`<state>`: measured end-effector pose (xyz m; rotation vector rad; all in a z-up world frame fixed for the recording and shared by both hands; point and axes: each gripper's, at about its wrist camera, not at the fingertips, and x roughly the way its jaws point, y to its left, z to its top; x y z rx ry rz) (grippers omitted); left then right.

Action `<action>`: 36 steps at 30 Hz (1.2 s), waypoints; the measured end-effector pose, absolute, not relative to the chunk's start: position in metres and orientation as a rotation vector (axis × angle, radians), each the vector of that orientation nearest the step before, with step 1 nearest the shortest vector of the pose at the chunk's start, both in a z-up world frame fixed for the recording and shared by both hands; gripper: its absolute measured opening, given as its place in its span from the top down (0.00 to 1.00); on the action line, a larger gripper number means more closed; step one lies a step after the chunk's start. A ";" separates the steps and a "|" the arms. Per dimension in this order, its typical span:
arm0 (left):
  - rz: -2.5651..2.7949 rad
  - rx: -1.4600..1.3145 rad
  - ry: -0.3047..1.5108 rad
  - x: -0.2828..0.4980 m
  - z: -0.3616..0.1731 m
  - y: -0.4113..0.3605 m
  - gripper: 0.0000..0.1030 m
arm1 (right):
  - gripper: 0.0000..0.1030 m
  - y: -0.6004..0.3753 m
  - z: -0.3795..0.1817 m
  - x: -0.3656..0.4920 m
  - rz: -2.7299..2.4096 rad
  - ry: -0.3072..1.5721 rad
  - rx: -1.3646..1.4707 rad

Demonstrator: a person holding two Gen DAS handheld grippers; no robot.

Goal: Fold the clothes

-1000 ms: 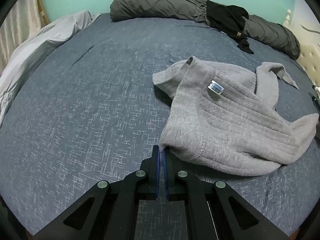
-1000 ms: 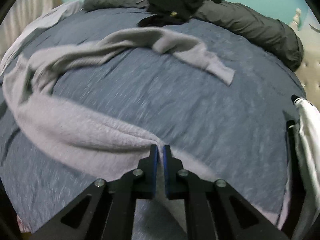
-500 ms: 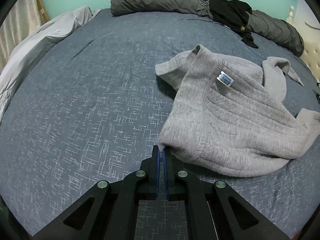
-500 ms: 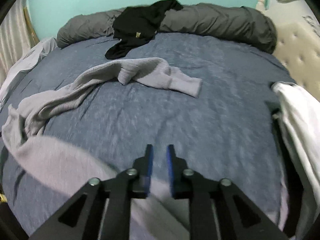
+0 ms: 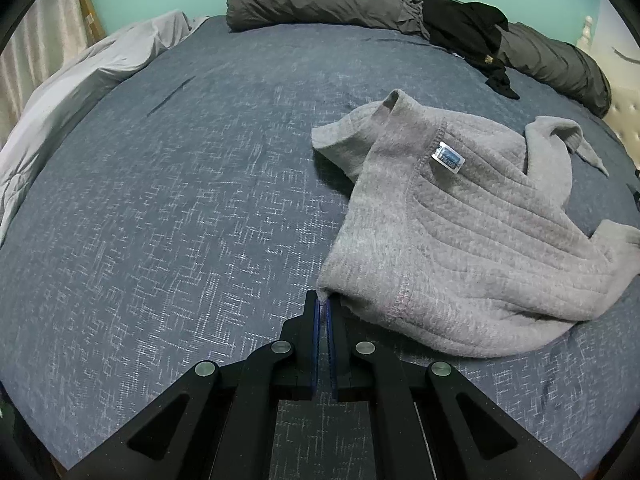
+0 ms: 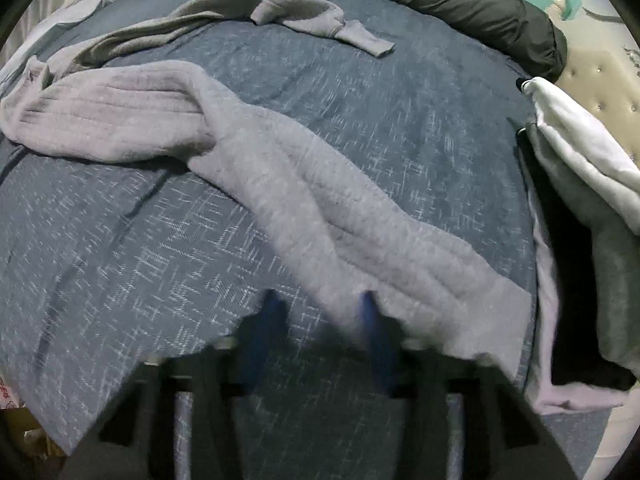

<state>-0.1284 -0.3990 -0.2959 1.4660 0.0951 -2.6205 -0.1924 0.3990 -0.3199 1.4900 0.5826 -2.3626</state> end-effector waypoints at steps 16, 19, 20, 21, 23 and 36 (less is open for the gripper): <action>-2.622 1.467 0.074 -0.128 -0.298 -0.403 0.97 | 0.94 0.413 -0.184 -0.276 -2.206 0.162 1.474; -2.619 1.468 0.077 -0.128 -0.301 -0.402 0.97 | 0.94 0.405 -0.196 -0.288 -2.242 0.268 1.566; -2.618 1.466 0.086 -0.129 -0.302 -0.403 0.97 | 0.94 0.401 -0.206 -0.294 -2.254 0.319 1.597; -2.617 1.465 0.089 -0.129 -0.302 -0.402 0.97 | 0.94 0.398 -0.215 -0.297 -2.263 0.349 1.619; -2.616 1.470 0.077 -0.130 -0.303 -0.400 0.97 | 0.92 0.399 -0.236 -0.303 -2.317 0.408 1.665; -2.619 1.475 0.062 -0.131 -0.304 -0.400 0.97 | 0.61 0.406 -0.232 -0.252 -2.580 0.519 1.425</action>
